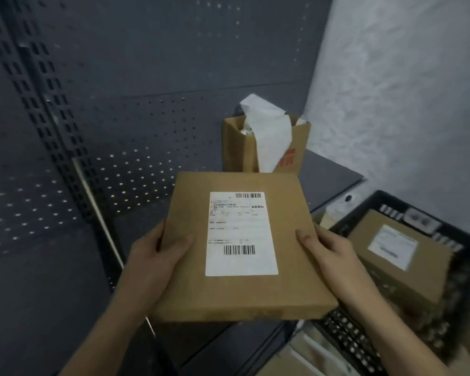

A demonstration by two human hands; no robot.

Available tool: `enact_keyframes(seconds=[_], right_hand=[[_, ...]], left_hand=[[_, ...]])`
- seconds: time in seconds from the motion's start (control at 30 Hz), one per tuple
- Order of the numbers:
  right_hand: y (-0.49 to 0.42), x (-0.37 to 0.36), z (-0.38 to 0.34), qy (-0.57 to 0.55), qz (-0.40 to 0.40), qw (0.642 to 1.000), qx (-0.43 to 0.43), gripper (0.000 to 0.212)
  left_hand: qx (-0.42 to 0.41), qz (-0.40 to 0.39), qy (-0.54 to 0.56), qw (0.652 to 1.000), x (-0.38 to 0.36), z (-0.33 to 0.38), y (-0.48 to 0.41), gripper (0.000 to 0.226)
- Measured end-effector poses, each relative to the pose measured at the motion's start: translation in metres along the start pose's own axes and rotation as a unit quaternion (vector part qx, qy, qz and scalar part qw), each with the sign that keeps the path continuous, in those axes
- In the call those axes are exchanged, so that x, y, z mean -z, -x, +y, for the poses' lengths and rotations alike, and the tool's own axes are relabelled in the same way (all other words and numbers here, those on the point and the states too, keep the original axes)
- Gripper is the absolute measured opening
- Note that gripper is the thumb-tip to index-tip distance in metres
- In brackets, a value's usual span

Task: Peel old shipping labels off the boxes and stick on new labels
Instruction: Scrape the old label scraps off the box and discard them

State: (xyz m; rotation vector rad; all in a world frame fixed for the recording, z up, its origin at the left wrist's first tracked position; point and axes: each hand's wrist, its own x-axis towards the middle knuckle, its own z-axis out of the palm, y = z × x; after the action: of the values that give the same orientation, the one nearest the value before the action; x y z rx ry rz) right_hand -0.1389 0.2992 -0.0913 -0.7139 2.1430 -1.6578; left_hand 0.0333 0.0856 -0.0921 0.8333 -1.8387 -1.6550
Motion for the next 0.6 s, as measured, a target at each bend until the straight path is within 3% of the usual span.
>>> enact_keyframes(seconds=[0.27,0.6], right_hand=[[0.051,0.110,0.036,-0.004,0.209,0.977,-0.034,0.016],[0.029,0.245,0.114,-0.017,0.334,0.938,-0.094,0.016]], left_hand=[[-0.045,-0.176,-0.019,0.983,-0.138,0.022,-0.017,0.030],[-0.025,-0.308,-0.048,0.950,-0.334,0.020,-0.071,0.031]])
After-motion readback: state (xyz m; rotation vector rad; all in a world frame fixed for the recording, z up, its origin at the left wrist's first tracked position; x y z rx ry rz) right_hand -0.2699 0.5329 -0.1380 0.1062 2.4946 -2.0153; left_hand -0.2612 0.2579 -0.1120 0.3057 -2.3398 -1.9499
